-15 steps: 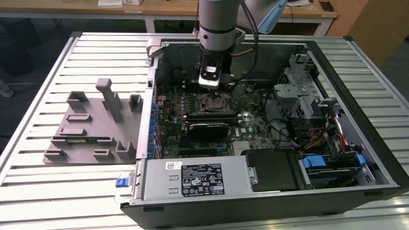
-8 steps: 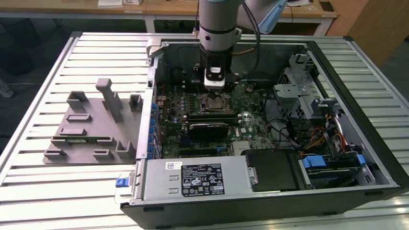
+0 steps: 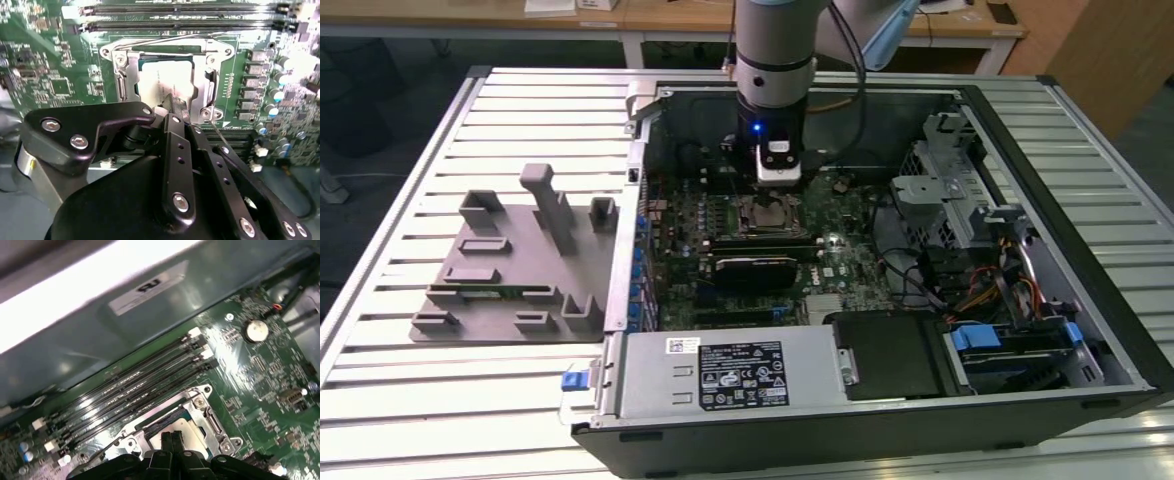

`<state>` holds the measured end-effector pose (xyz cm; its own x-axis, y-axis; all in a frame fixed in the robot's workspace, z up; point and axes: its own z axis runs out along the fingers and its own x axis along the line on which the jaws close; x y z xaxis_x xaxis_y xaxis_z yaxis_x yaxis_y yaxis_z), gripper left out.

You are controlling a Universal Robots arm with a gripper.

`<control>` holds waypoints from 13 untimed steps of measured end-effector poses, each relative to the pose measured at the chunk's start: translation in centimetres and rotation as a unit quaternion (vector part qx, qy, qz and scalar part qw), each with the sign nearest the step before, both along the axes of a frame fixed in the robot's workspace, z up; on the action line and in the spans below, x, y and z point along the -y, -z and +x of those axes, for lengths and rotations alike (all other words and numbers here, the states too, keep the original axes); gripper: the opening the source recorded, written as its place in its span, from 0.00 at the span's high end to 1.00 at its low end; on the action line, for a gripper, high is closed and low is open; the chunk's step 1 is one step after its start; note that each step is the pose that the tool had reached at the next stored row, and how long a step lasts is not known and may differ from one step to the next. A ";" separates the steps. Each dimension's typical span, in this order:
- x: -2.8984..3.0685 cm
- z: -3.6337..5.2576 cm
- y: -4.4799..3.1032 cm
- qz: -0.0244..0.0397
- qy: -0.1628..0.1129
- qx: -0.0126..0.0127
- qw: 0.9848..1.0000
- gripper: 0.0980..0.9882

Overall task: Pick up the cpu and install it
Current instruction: 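Close the cpu cover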

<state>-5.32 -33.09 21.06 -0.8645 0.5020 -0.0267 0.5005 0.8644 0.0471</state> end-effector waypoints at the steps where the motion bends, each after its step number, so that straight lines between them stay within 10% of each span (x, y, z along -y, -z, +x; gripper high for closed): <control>1: 0.00 0.00 0.01 0.000 -0.008 0.000 1.000 0.99; 13: 0.00 0.00 0.08 0.000 -0.114 0.000 0.994 0.99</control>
<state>-5.32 -33.09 20.98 -0.9556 0.2935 -0.0267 0.2921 0.9552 0.0471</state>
